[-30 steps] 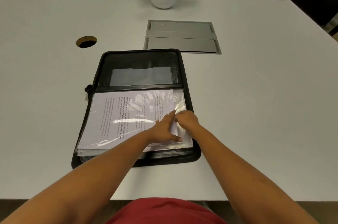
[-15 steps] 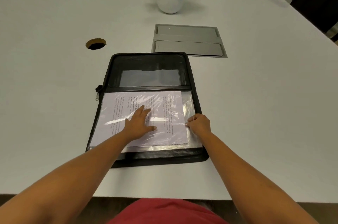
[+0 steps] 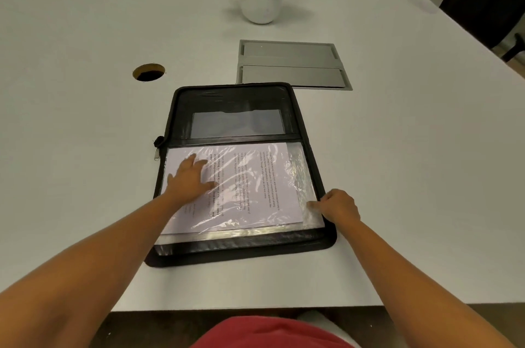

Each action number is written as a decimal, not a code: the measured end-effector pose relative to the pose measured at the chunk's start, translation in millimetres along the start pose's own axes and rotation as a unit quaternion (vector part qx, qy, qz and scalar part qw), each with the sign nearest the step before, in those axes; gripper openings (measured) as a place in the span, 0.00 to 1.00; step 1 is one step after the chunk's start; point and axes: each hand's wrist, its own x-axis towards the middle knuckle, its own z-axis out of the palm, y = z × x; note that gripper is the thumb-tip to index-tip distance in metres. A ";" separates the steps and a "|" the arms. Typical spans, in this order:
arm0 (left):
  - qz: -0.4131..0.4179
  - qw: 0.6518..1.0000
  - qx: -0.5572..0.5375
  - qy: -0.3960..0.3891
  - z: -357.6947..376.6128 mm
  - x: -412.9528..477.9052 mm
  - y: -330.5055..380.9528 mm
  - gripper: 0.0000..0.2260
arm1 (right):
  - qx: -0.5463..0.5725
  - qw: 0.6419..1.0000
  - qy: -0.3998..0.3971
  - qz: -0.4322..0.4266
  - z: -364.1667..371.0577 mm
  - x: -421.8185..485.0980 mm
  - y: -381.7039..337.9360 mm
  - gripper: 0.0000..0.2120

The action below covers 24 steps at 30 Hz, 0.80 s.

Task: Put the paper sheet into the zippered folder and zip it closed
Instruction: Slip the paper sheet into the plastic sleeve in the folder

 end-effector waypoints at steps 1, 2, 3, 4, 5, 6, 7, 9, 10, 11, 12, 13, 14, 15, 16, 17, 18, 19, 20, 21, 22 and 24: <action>-0.001 1.000 0.013 -0.005 -4.2 3.1 -2.7 0.32 | -0.016 1.000 0.003 0.011 -1.5 -1.0 1.8 0.20; -0.001 1.000 0.027 -0.009 -8.2 6.5 -4.8 0.32 | -0.025 0.999 0.006 0.022 -2.5 -1.0 3.3 0.23; 0.001 0.999 0.043 -0.012 -11.9 10.5 -6.1 0.32 | -0.032 0.999 0.006 0.032 -3.4 -0.2 3.7 0.24; 0.001 0.998 0.059 -0.016 -15.1 14.5 -6.5 0.33 | -0.037 0.998 0.006 0.042 -3.8 1.2 3.2 0.25; 0.002 0.997 0.076 -0.021 -17.9 18.6 -6.1 0.33 | -0.039 0.998 0.005 0.050 -3.9 2.4 2.0 0.25; 0.002 0.995 0.090 -0.028 -20.4 23.0 -5.2 0.33 | -0.041 0.998 0.004 0.055 -3.3 3.6 0.1 0.24; 0.001 0.994 0.101 -0.039 -22.7 27.0 -3.5 0.33 | -0.042 0.997 0.003 0.057 -2.1 4.7 -1.5 0.24; 0.000 0.992 0.113 -0.060 -26.5 34.7 0.6 0.34 | -0.050 0.997 0.008 0.063 1.3 6.5 -4.3 0.29; 0.001 0.990 0.121 -0.068 -27.6 38.3 2.6 0.34 | -0.049 0.996 0.010 0.069 2.1 7.1 -5.4 0.32; 0.007 0.989 0.130 -0.072 -28.5 41.5 4.9 0.34 | -0.042 0.996 0.010 0.077 2.3 8.7 -5.8 0.34; 0.013 0.988 0.137 -0.073 -29.2 45.2 6.7 0.35 | -0.029 0.996 0.005 0.084 1.1 11.3 -6.0 0.34; 0.019 0.987 0.143 -0.072 -29.9 49.2 8.7 0.35 | -0.013 0.996 -0.002 0.091 -0.4 14.0 -6.3 0.32; 0.021 0.986 0.147 -0.071 -31.0 53.2 10.7 0.35 | -0.001 0.995 -0.013 0.097 -1.8 17.2 -6.3 0.30; 0.021 0.985 0.153 -0.071 -32.1 56.9 12.7 0.35 | 0.003 0.994 -0.026 0.103 -2.6 19.7 -6.5 0.28; 0.019 0.985 0.157 -0.074 -32.9 60.3 14.4 0.35 | 0.006 0.993 -0.039 0.108 -3.0 21.7 -7.0 0.27; 0.016 0.984 0.161 -0.078 -33.4 63.2 16.2 0.35 | 0.012 0.993 -0.049 0.111 -3.0 23.5 -8.0 0.26; 0.012 0.983 0.161 -0.083 -33.2 65.7 17.5 0.34 | 0.026 0.991 -0.058 0.117 -2.6 25.1 -9.0 0.26; 0.008 0.983 0.161 -0.087 -32.4 68.0 18.5 0.34 | 0.046 0.988 -0.072 0.128 -3.3 26.2 -10.6 0.25; 0.003 0.983 0.161 -0.089 -31.4 69.8 19.4 0.34 | 0.070 0.983 -0.091 0.141 -5.1 27.8 -12.4 0.24; 0.002 0.983 0.164 -0.086 -30.3 71.5 20.3 0.33 | 0.093 0.978 -0.114 0.149 -9.0 28.6 -15.1 0.23; 0.002 0.982 0.172 -0.079 -30.0 72.9 21.2 0.33 | 0.118 0.971 -0.138 0.155 -14.1 30.0 -17.7 0.22; 0.007 0.979 0.192 -0.065 -31.8 75.9 21.5 0.31 | 0.147 0.962 -0.172 0.153 -24.6 32.9 -21.8 0.22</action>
